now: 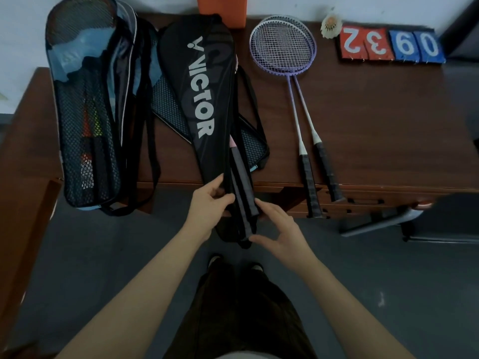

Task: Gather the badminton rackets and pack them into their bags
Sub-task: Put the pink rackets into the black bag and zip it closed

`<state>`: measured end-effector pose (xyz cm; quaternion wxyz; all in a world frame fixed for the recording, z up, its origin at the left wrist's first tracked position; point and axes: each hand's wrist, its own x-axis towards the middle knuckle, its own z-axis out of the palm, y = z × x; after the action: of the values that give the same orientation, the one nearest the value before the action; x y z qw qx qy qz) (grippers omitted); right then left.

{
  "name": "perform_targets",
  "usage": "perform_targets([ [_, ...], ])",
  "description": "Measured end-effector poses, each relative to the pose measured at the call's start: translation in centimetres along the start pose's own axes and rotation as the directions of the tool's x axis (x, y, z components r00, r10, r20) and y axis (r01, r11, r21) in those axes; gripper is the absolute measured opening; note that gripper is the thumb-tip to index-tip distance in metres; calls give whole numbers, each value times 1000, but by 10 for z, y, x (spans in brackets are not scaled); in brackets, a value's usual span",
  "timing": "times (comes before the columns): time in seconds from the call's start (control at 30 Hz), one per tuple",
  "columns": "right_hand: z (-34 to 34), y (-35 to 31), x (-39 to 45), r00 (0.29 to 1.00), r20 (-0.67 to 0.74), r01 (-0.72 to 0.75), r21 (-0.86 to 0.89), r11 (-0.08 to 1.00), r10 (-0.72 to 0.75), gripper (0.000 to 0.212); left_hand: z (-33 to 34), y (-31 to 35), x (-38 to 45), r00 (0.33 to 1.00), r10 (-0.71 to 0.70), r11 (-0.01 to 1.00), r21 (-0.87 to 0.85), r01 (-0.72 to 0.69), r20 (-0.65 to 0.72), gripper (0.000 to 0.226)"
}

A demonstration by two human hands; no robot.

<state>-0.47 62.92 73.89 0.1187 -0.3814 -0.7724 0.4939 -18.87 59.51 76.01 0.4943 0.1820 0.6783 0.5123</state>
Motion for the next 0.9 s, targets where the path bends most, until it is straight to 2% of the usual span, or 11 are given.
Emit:
perform_targets([
  [0.07,3,-4,1,996,-63,56,1,998,-56,67,-1,2,-5,999,-16,997,-77,12,-49,49],
  [0.2,8,-14,8,974,-227,43,191,981,2,57,1,9,-10,998,30,999,-33,-32,-63,47],
  [0.33,11,-17,13,969,-245,21,197,980,28,55,-2,14,-7,996,37,999,2,-37,-79,47],
  [0.43,13,-16,11,972,-235,43,253,966,18,40,-3,13,-6,998,35,999,-19,-36,-45,40],
  [0.57,20,-9,15,985,-169,57,142,988,-33,29,2,14,-7,998,54,998,-29,-53,25,39],
  [0.63,21,-6,18,971,-238,47,161,986,-8,29,3,15,-8,997,75,997,-18,-74,30,39],
  [0.7,19,-7,22,938,-326,-38,243,969,119,31,3,14,-7,994,108,993,42,-110,34,39],
  [0.77,18,-5,27,924,-303,-141,294,945,232,32,5,13,-7,991,127,987,96,-130,42,39],
  [0.87,19,-3,34,945,-199,-190,307,932,259,29,4,4,-3,989,142,969,199,-148,43,38],
  [0.9,20,-3,34,948,-199,-181,303,936,248,28,4,-1,-2,980,193,933,303,-196,42,38],
])
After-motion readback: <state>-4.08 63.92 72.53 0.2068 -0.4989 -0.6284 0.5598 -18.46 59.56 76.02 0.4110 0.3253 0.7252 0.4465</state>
